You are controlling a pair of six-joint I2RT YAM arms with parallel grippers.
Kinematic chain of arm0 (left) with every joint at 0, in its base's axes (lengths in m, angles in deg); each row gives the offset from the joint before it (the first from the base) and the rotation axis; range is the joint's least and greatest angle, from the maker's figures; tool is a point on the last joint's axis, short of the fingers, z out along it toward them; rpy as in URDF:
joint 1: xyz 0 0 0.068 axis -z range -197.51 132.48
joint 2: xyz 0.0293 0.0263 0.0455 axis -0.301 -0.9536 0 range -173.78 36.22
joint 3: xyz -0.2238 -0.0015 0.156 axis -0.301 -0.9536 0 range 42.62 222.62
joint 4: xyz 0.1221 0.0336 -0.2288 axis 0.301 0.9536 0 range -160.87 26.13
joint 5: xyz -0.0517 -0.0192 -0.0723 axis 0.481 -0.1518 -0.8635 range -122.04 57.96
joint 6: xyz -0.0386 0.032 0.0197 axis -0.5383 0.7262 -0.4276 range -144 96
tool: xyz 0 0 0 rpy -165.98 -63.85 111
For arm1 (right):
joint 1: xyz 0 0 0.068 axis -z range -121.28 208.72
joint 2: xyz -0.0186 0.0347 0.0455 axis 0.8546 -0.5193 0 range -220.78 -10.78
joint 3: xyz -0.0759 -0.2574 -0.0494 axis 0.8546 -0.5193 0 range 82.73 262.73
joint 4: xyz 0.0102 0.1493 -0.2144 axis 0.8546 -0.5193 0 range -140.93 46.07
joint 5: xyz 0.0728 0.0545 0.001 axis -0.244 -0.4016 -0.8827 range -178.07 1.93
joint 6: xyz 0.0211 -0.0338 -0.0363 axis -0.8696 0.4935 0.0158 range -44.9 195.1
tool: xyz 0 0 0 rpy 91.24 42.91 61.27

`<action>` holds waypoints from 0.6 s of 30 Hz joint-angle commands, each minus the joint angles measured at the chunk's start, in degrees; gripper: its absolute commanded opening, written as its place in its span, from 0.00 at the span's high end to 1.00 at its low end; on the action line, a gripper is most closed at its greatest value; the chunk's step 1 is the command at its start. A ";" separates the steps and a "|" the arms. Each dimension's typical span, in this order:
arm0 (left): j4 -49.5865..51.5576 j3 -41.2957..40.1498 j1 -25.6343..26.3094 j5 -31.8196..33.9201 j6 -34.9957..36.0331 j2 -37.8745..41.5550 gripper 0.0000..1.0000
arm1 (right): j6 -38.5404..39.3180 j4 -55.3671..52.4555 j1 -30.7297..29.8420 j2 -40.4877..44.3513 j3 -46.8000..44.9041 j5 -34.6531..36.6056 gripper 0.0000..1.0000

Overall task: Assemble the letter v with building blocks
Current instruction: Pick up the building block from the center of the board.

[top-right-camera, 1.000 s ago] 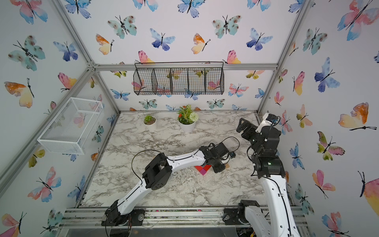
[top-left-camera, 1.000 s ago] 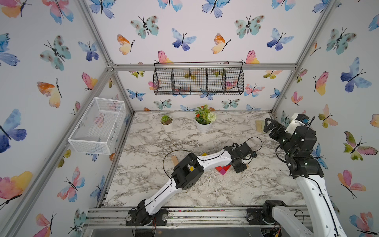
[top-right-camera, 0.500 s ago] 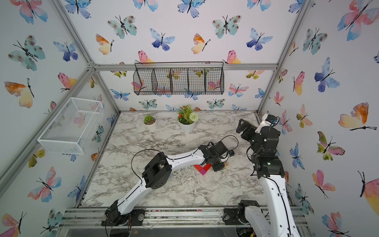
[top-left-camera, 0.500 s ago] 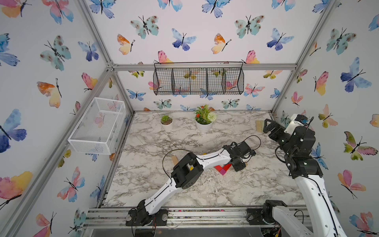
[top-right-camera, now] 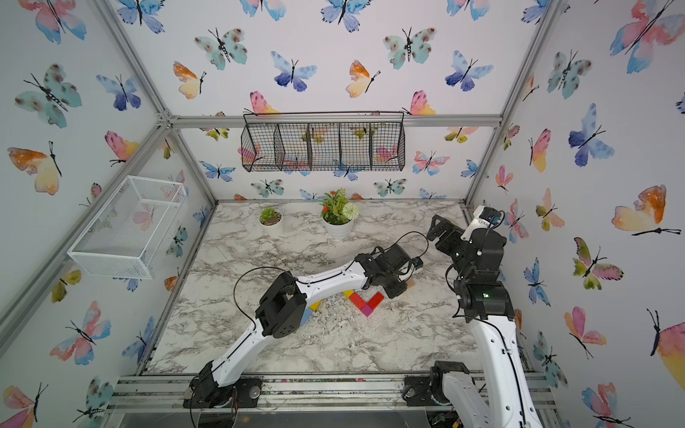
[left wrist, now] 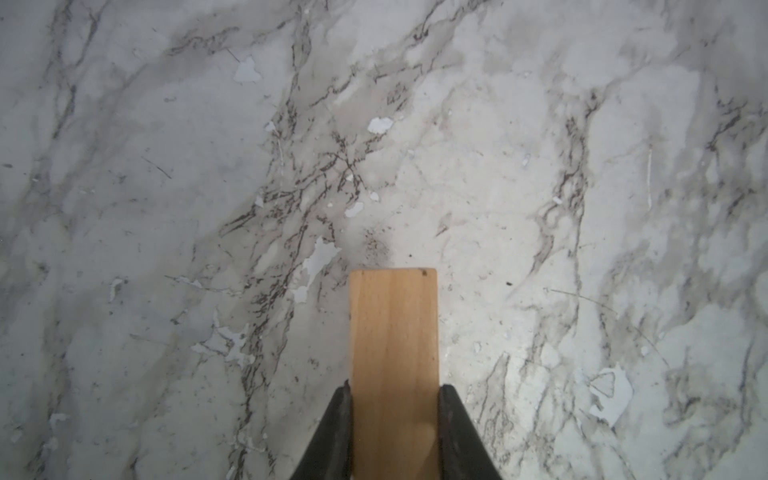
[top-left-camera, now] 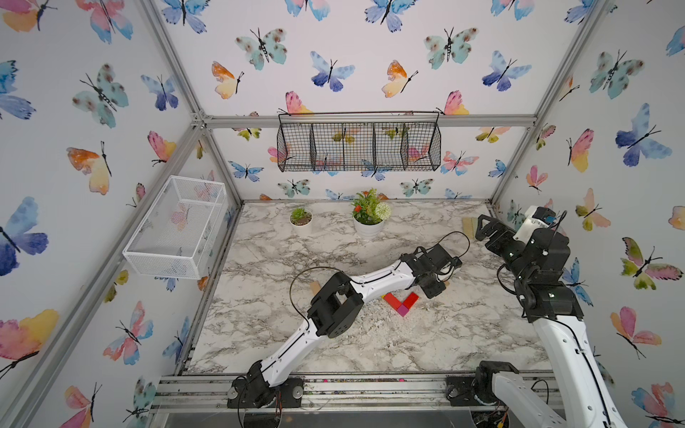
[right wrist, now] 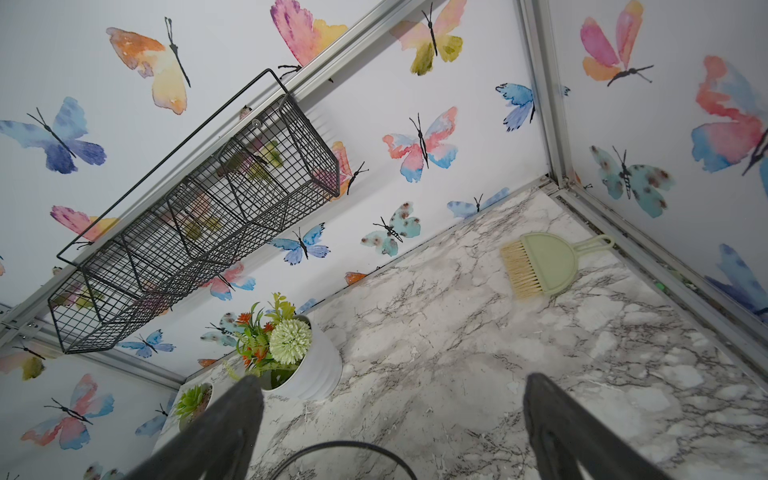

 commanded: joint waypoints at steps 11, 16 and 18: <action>-1.71 -1.98 -3.11 1.59 -3.19 3.77 0.75 | 1.14 1.17 0.18 0.23 -0.99 -0.88 0.01; -1.54 -1.75 -3.14 1.34 -3.95 3.27 0.75 | 1.18 1.14 0.18 0.14 -1.18 -0.88 0.01; -1.67 -1.94 -3.13 1.19 -4.30 3.26 0.75 | 1.18 1.14 0.17 0.14 -1.26 -0.88 0.01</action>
